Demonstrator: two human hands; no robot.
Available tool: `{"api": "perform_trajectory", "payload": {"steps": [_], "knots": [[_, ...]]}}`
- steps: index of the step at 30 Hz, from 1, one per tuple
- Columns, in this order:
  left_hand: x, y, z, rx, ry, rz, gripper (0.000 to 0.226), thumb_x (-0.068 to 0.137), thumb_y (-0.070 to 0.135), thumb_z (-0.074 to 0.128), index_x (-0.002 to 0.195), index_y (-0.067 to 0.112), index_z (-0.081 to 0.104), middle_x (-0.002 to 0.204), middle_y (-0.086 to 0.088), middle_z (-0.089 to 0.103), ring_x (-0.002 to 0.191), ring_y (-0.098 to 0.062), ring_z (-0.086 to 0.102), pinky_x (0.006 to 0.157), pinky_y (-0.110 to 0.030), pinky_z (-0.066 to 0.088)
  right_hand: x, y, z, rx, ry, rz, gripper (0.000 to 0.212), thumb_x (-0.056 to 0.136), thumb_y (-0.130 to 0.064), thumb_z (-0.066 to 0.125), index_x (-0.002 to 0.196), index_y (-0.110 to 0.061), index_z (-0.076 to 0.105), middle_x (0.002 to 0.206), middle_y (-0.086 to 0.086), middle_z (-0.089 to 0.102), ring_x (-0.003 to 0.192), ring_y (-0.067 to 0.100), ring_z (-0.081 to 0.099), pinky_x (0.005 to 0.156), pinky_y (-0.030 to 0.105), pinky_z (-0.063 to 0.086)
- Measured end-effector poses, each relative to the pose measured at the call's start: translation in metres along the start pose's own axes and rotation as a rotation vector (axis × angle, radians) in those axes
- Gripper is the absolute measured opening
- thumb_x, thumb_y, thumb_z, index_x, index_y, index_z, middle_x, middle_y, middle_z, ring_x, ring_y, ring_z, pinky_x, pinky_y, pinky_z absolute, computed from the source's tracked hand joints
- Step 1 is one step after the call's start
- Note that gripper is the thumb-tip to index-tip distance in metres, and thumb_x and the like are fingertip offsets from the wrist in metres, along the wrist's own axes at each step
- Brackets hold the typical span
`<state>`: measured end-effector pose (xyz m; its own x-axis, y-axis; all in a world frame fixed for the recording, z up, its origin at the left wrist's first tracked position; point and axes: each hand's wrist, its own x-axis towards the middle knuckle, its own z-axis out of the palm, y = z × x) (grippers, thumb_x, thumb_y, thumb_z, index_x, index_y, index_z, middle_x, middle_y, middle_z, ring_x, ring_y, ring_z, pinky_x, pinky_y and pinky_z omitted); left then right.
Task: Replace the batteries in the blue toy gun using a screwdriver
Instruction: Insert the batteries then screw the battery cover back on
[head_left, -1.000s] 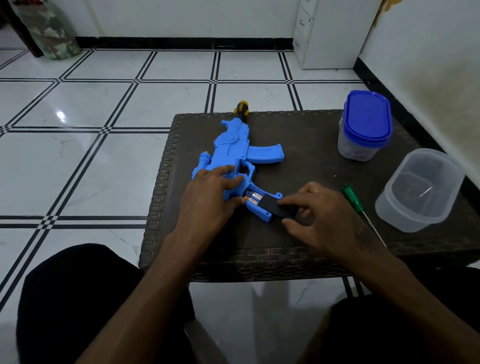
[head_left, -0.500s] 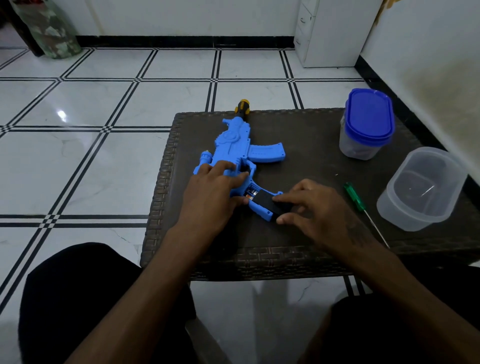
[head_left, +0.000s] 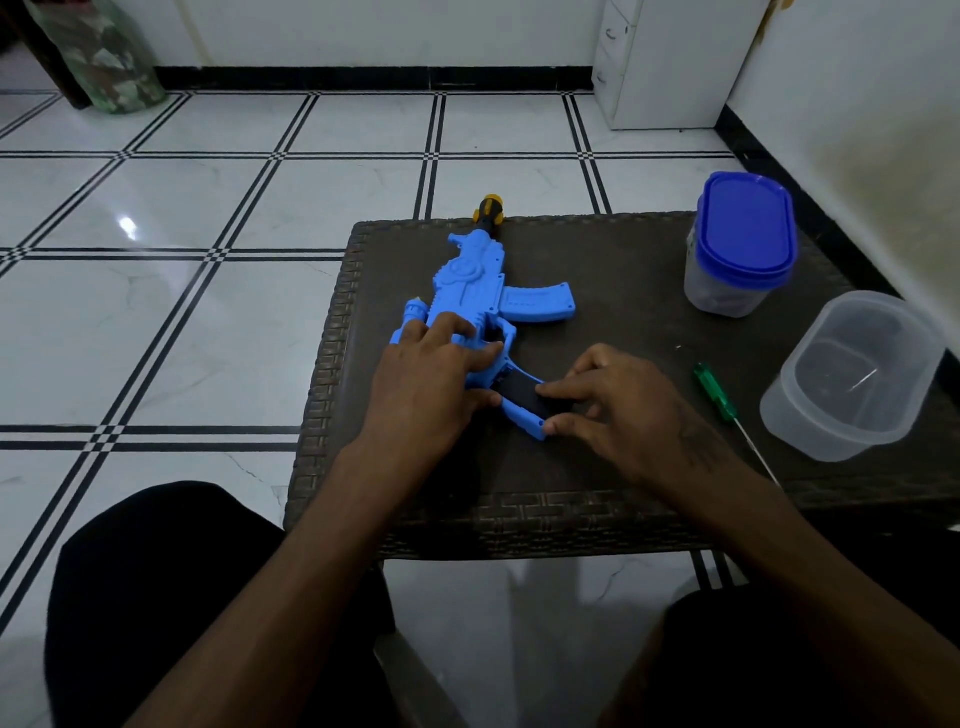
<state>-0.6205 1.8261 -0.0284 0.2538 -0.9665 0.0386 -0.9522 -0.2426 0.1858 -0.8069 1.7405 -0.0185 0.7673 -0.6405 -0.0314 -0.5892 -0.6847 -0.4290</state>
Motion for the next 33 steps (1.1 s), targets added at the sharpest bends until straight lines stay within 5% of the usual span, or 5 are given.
{"api": "perform_trajectory", "payload": {"steps": [11,15,19,24,33], "knots": [[0.002,0.001,-0.003,-0.004,0.004,-0.004,0.059,0.086,0.048,0.063,0.141,0.04,0.046,0.143,0.007,0.039,0.126,-0.023,0.036,0.105,-0.037,0.035,0.007,0.009,-0.002,0.046,-0.044,-0.103,0.051,0.078,-0.036,0.079,0.127,-0.033,0.063,0.119,-0.01,0.051,0.079,-0.004,0.048,0.066,0.009,0.035],[0.002,0.001,-0.004,-0.018,0.007,-0.014,0.059,0.086,0.047,0.065,0.141,0.04,0.046,0.142,0.007,0.04,0.126,-0.023,0.035,0.105,-0.037,0.035,0.01,0.016,-0.009,0.099,-0.123,-0.153,0.053,0.079,-0.026,0.081,0.129,-0.027,0.065,0.12,-0.002,0.062,0.085,0.014,0.065,0.075,0.019,0.051],[0.001,0.002,-0.004,-0.019,0.005,-0.015,0.059,0.086,0.046,0.065,0.142,0.04,0.046,0.143,0.007,0.039,0.127,-0.023,0.035,0.105,-0.038,0.035,0.014,0.023,-0.008,0.061,-0.094,-0.226,0.049,0.08,-0.016,0.079,0.127,-0.022,0.067,0.116,0.001,0.066,0.097,0.01,0.061,0.076,0.002,0.039],[0.003,0.002,-0.004,0.0,0.004,-0.004,0.059,0.086,0.046,0.065,0.141,0.039,0.046,0.141,0.006,0.04,0.124,-0.025,0.035,0.102,-0.037,0.035,0.021,0.02,-0.006,-0.022,-0.139,-0.226,0.056,0.088,-0.02,0.07,0.14,-0.031,0.053,0.13,-0.001,0.062,0.115,0.016,0.057,0.095,0.029,0.044],[0.003,0.005,-0.005,-0.019,0.003,-0.011,0.059,0.086,0.042,0.067,0.141,0.036,0.047,0.139,0.005,0.04,0.123,-0.026,0.034,0.1,-0.037,0.039,0.025,0.014,-0.014,-0.122,-0.217,-0.259,0.052,0.091,-0.019,0.067,0.14,-0.03,0.053,0.128,-0.001,0.064,0.115,0.016,0.058,0.095,0.03,0.045]]}}
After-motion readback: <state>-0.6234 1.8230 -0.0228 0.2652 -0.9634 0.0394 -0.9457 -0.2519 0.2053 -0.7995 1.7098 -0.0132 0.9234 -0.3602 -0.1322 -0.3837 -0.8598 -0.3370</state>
